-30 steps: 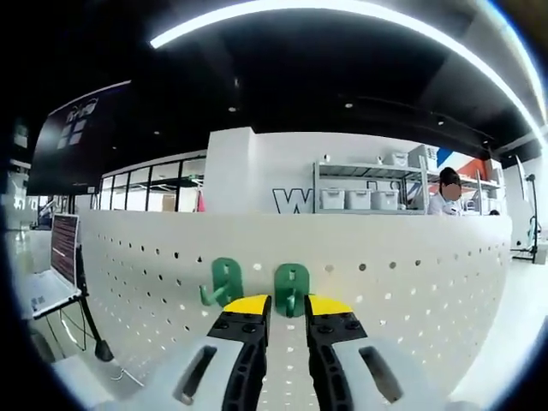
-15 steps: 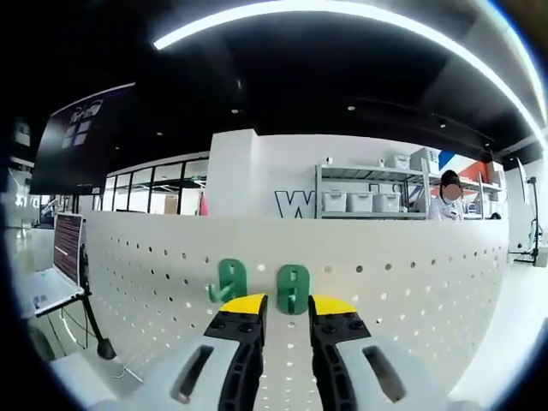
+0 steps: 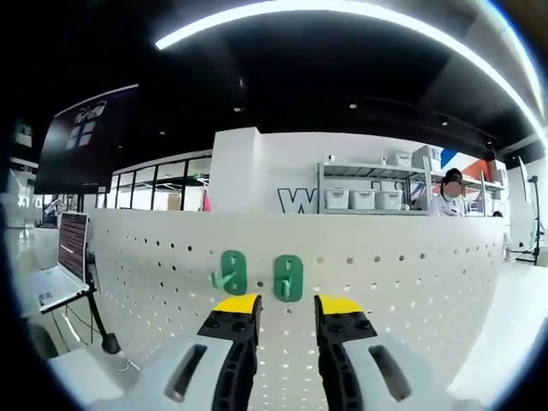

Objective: Insert the hook assembly into the mounting plate slot until the hook locks in place.

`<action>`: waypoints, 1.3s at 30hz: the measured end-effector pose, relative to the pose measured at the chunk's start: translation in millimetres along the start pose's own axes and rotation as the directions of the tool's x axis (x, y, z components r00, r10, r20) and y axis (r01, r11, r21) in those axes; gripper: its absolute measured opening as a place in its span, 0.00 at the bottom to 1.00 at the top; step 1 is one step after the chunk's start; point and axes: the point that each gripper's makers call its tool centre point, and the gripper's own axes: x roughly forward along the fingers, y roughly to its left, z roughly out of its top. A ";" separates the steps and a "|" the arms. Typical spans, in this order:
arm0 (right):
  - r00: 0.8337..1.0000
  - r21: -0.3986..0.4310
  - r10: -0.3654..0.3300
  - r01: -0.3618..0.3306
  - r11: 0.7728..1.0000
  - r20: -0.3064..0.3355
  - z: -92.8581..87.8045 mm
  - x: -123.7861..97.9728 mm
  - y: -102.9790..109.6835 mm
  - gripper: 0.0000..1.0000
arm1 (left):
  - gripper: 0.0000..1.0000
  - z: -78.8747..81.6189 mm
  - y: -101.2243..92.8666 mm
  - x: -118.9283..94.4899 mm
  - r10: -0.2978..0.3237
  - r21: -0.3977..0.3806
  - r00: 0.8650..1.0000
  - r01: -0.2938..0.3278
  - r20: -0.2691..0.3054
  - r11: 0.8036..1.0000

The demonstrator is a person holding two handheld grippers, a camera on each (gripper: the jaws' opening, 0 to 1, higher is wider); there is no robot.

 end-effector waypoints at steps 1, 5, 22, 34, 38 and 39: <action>1.000 0.001 0.002 -0.002 1.000 -0.003 -0.7 -1.4 -0.2 0.25 | 0.55 0.0 -0.2 0.0 0.000 0.000 1.000 0.000 0.000 1.000; 1.000 0.006 0.013 -0.013 1.000 -0.011 -2.3 -7.3 -0.8 0.28 | 0.55 -0.2 -0.3 0.0 -0.001 0.000 1.000 0.001 -0.001 1.000; 0.996 -0.018 0.061 -0.063 0.998 -0.063 -28.0 -47.6 -8.9 0.40 | 0.55 0.0 -1.4 -1.7 0.000 0.011 1.000 0.000 -0.003 1.000; 0.988 -0.032 0.113 -0.117 0.993 -0.109 -48.8 -75.3 -5.9 0.45 | 0.55 0.6 -0.1 -2.2 0.006 0.017 1.000 -0.006 -0.005 1.000; 0.986 -0.036 0.122 -0.127 0.991 -0.112 -50.6 -83.5 -7.6 0.46 | 0.54 0.0 -0.6 -1.8 0.005 0.020 1.000 -0.005 -0.009 1.000; 0.986 -0.037 0.123 -0.128 0.991 -0.113 -51.4 -84.7 -7.9 0.47 | 0.54 -0.2 -0.9 -1.7 0.004 0.020 1.000 -0.003 -0.010 1.000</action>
